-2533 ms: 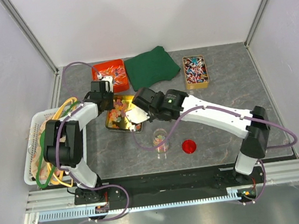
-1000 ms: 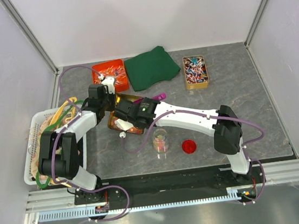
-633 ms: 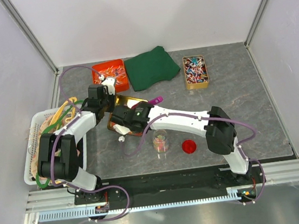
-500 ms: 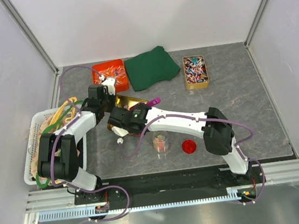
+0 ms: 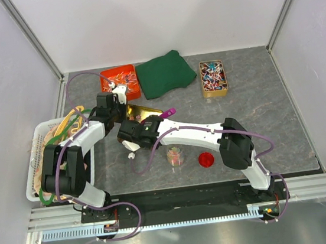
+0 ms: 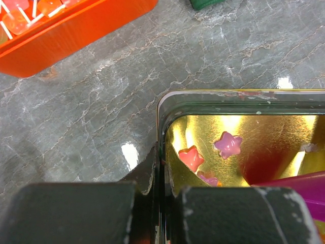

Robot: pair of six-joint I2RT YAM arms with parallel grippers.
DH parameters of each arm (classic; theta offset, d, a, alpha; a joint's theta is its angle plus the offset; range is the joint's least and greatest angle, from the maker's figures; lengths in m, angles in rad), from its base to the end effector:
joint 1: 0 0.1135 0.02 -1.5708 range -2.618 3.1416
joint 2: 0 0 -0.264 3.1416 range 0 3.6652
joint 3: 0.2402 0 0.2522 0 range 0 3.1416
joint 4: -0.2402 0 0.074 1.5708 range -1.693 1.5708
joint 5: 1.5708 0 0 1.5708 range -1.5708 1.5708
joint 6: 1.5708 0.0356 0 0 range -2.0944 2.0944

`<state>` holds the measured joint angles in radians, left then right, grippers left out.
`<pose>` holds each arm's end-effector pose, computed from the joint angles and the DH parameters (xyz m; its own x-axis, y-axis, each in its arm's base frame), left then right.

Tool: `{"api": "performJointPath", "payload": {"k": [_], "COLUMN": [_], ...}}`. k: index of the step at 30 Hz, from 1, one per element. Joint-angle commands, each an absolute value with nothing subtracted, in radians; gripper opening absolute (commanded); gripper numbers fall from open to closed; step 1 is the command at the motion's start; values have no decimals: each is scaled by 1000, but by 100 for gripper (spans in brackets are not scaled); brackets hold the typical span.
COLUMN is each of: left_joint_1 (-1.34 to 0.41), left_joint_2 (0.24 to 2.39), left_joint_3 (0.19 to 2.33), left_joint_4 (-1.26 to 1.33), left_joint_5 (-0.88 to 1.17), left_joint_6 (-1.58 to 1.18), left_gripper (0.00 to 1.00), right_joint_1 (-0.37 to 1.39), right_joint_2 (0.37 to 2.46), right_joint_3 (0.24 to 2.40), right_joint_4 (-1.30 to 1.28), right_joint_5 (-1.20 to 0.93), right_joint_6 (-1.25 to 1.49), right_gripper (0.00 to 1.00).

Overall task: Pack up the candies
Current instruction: Scoop the fake candies from the storage box.

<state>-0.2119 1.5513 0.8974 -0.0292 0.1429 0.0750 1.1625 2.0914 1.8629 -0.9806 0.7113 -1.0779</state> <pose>0.3220 -0.0745 0.2071 -0.5917 0.2032 -0.7802 0.3615 0.9318 -0.0315 0.1957 0.3939 0.2510 0.3560 -0.8579 0.3705 -0.6127 -0.5136 -0.6007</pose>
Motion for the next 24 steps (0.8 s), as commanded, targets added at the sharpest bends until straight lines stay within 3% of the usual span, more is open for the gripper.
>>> {"api": "performJointPath", "payload": {"k": [1, 24], "left_joint_1": [-209, -210], "left_joint_2": [1557, 1562], "left_joint_3": [953, 971], "left_joint_4": [6, -32], "left_joint_5": [184, 184], "left_joint_6": [46, 18], "left_gripper": [2, 2], "right_joint_1": [1161, 1192], "right_joint_2": [2082, 2120], "right_joint_3": [1859, 1836], "right_joint_4": [-1020, -1062], "right_joint_5": [730, 772], "right_joint_6": [-1077, -1058], "right_gripper": [0, 0]}}
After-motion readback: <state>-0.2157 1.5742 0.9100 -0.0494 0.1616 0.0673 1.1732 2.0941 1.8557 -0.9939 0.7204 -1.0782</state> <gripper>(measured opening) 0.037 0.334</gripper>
